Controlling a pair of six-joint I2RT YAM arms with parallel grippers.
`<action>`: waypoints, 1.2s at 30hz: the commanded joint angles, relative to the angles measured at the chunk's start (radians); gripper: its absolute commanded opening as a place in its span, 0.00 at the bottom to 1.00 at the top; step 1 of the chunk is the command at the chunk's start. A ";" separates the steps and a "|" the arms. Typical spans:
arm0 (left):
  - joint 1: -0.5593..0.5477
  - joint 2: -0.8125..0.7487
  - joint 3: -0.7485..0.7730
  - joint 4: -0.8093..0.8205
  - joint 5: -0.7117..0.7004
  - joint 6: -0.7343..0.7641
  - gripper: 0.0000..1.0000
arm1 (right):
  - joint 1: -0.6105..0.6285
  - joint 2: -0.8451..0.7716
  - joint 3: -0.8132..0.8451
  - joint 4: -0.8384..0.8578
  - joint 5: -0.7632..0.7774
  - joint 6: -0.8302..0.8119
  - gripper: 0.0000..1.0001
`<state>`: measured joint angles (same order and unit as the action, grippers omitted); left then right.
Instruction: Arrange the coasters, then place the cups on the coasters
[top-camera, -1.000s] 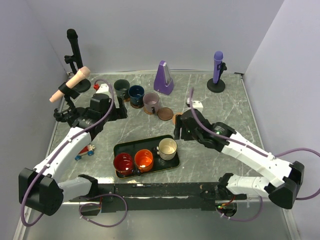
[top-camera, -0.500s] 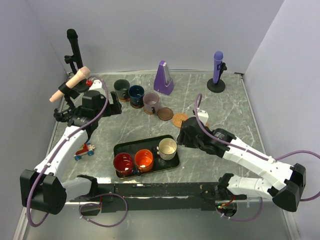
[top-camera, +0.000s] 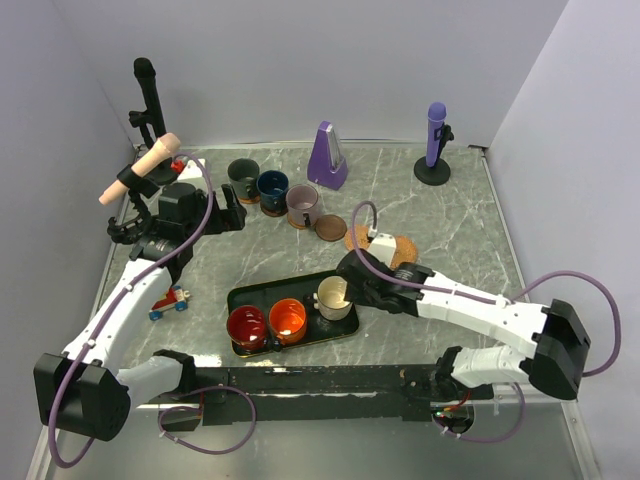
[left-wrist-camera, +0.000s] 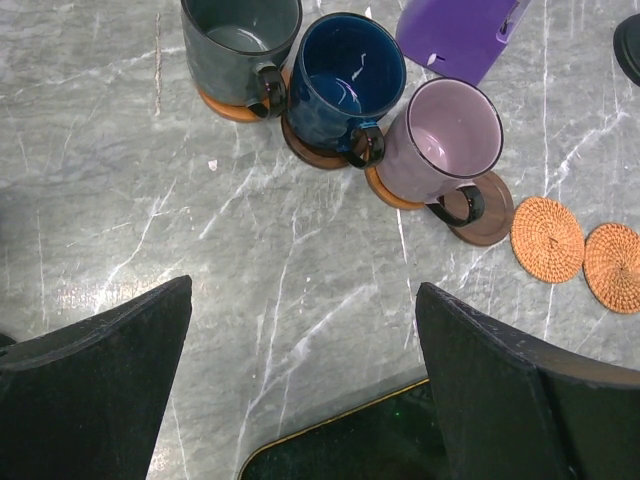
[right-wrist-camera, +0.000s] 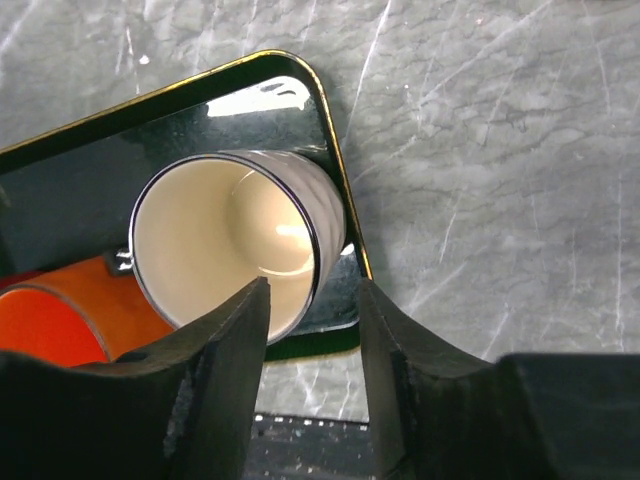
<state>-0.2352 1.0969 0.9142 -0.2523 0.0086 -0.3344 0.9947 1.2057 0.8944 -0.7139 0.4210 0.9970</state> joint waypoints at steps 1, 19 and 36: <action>0.000 -0.015 0.003 0.018 0.024 0.014 0.97 | 0.005 0.064 -0.006 0.079 0.013 -0.008 0.45; 0.000 0.006 0.017 0.002 0.030 0.023 0.97 | 0.001 0.109 0.054 0.208 0.018 -0.435 0.00; -0.001 0.012 0.014 -0.001 0.044 0.024 0.97 | -0.088 0.150 0.040 0.352 -0.403 -0.965 0.12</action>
<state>-0.2352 1.1065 0.9146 -0.2638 0.0341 -0.3264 0.9192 1.3281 0.8948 -0.4320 0.0795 0.1139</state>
